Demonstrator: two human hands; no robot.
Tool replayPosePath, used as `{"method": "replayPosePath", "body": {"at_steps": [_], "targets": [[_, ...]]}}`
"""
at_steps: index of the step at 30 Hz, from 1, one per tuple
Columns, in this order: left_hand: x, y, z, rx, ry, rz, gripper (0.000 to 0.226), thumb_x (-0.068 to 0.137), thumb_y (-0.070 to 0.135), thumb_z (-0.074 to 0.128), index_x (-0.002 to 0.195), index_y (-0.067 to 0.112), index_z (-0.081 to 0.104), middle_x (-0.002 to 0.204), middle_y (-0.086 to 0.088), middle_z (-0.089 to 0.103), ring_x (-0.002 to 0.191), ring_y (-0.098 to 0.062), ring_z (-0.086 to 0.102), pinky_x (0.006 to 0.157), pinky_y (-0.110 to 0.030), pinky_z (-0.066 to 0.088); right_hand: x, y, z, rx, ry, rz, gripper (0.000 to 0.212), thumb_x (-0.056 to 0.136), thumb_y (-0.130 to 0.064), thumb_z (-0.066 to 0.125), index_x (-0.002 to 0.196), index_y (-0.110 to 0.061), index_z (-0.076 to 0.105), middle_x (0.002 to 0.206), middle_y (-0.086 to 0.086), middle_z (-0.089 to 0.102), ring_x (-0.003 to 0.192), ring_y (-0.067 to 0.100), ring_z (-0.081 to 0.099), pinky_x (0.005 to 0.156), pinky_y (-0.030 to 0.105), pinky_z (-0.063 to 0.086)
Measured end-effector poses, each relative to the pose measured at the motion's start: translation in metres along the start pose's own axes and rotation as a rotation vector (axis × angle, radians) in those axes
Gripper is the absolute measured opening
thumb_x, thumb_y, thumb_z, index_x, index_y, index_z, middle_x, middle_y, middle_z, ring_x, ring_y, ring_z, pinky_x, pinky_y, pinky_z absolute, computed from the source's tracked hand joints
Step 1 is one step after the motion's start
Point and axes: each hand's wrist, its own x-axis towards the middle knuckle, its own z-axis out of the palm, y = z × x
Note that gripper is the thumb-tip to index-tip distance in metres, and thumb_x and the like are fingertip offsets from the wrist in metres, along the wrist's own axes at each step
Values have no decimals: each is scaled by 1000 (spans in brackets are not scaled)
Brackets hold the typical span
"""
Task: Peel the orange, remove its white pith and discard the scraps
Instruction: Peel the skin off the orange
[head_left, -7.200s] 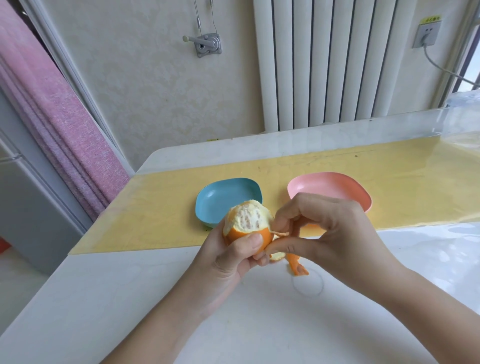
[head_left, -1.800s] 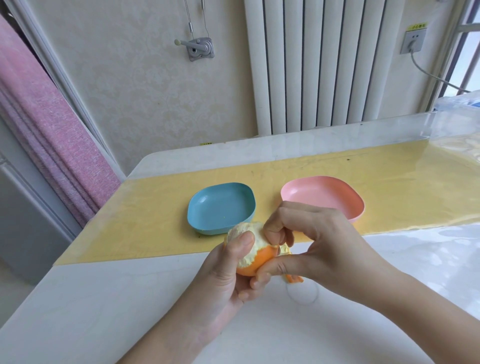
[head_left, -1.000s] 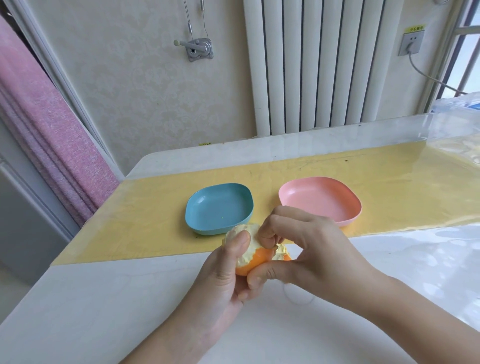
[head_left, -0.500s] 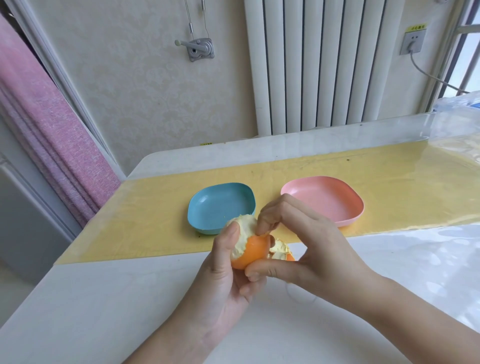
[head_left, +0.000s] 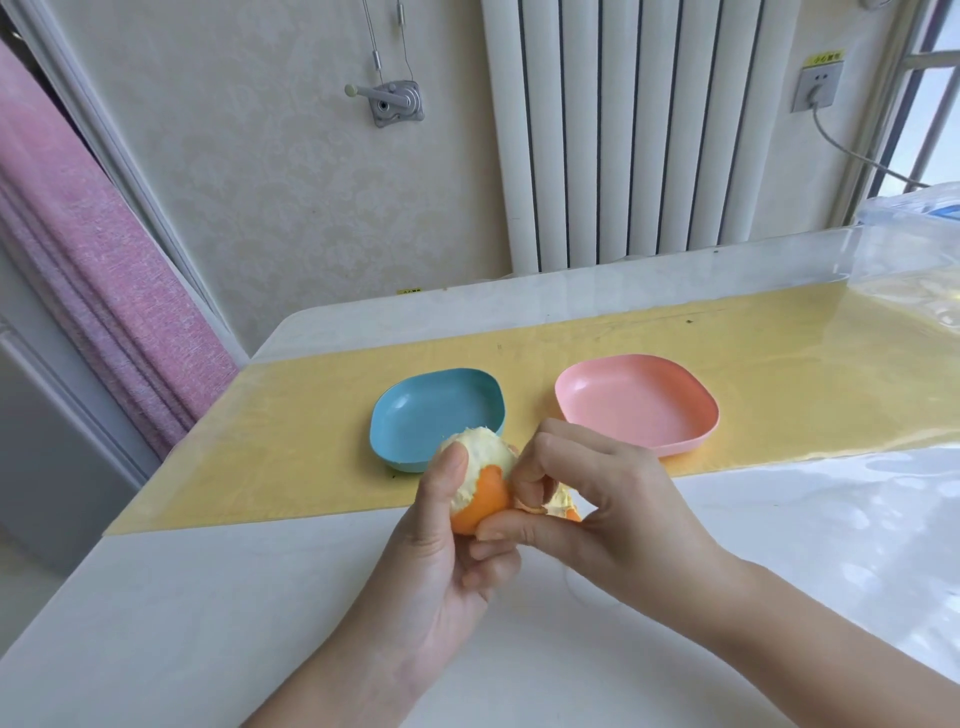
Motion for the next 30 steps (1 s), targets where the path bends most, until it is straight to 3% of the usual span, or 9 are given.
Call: {"method": "replayPosePath", "body": {"at_steps": [3, 7, 10, 14, 20, 23, 25, 26, 30], "targets": [[1, 1, -3, -76, 15, 27, 31, 71, 48, 58, 66, 21, 73, 65, 3, 56, 42, -4, 34, 36, -13, 26, 0, 0, 2, -14, 37, 11, 28, 79, -34, 73, 82, -15, 52, 81, -12, 49, 74, 0, 47, 68, 10, 39], [2, 1, -1, -87, 34, 1, 35, 74, 50, 61, 75, 17, 73, 70, -1, 54, 42, -5, 33, 34, -14, 26, 2, -2, -4, 43, 69, 90, 31, 72, -34, 80, 91, -20, 60, 87, -14, 55, 78, 7, 53, 71, 14, 44], [6, 1, -3, -137, 86, -55, 37, 75, 48, 59, 87, 12, 59, 66, -1, 49, 41, -5, 32, 33, -12, 21, 2, -2, -9, -15, 80, 77, 13, 76, -22, 76, 87, -16, 75, 81, -10, 64, 73, 3, 59, 67, 12, 45], [9, -3, -4, -315, 74, -125, 42, 69, 43, 62, 94, 12, 52, 69, -3, 48, 39, -6, 33, 30, -11, 25, 2, -4, -8, -39, 90, 112, 6, 78, -19, 74, 84, -18, 76, 76, -10, 67, 68, 0, 63, 62, 11, 48], [9, -2, -6, -435, 39, -202, 46, 72, 45, 59, 94, 5, 57, 72, -9, 56, 35, -4, 35, 28, -10, 25, 5, -11, -5, 391, 125, 418, 5, 75, -19, 74, 76, -15, 73, 72, 6, 72, 66, 17, 70, 65, 25, 56], [9, 1, -9, -507, 18, -242, 50, 70, 46, 61, 88, -1, 64, 75, -13, 58, 33, -4, 37, 28, -11, 26, 10, -13, -5, 715, 203, 598, 12, 68, -19, 69, 74, -8, 73, 70, 13, 71, 65, 18, 68, 66, 23, 55], [10, 3, -11, -522, 3, -255, 52, 69, 47, 61, 88, -1, 67, 77, -12, 60, 34, -5, 38, 28, -12, 28, 12, -10, -10, 769, 239, 648, 16, 73, -18, 65, 79, -6, 72, 69, 10, 71, 65, 18, 68, 64, 23, 56], [10, 3, -12, -509, 5, -248, 53, 69, 48, 62, 93, 1, 65, 79, -11, 60, 35, -6, 39, 29, -12, 28, 13, -9, -12, 679, 226, 638, 18, 77, -20, 62, 82, -7, 73, 69, 6, 70, 64, 16, 68, 64, 23, 56], [15, 0, -11, -357, 62, -149, 54, 70, 49, 61, 105, 9, 58, 82, -8, 60, 43, -8, 41, 32, -14, 29, 2, 6, -13, -127, -17, 457, 41, 92, -43, 42, 98, -16, 72, 76, -5, 67, 74, 9, 61, 68, 25, 49]]}}
